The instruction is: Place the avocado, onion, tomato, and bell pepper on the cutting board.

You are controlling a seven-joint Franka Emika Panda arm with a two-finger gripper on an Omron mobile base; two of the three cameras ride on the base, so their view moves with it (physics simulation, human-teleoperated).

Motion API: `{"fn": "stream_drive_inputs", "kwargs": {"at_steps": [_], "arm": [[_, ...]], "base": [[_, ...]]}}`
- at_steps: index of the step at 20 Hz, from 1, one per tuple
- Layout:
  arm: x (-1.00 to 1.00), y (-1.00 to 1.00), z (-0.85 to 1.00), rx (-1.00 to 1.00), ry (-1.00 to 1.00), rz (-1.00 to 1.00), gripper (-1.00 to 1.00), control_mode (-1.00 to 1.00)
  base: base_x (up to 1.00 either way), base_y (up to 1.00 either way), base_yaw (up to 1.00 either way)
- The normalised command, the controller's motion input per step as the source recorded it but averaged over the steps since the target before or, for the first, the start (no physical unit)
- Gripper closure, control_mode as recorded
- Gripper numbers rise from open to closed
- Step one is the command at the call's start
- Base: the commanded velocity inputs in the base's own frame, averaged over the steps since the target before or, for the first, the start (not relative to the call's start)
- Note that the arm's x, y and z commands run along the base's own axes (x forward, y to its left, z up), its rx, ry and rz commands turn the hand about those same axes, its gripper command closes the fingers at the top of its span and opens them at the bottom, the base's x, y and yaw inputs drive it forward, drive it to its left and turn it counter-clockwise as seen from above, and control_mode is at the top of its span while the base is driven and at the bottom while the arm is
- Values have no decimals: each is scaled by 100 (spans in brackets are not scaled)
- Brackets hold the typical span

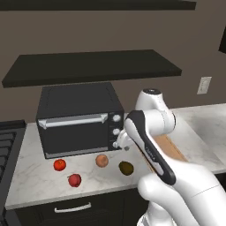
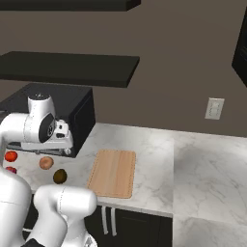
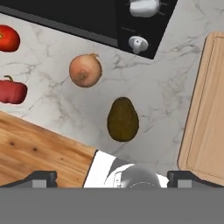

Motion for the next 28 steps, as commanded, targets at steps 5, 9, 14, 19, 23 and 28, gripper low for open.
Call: {"fn": "stream_drive_inputs", "kwargs": {"at_steps": [5, 9, 14, 19, 23, 28], "arm": [[4, 0, -23, 0, 0, 0, -100, -100], [12, 0, -21, 0, 0, 0, -100, -100], [10, 0, -20, 0, 0, 0, -100, -100], [0, 0, -18, 0, 0, 0, -100, -100], [3, 0, -23, 0, 0, 0, -100, -100], [14, 0, -18, 0, 0, 0, -100, -100]], "base": [[0, 0, 0], [0, 0, 0], [0, 0, 0], [0, 0, 0], [0, 0, 0], [0, 0, 0]]}}
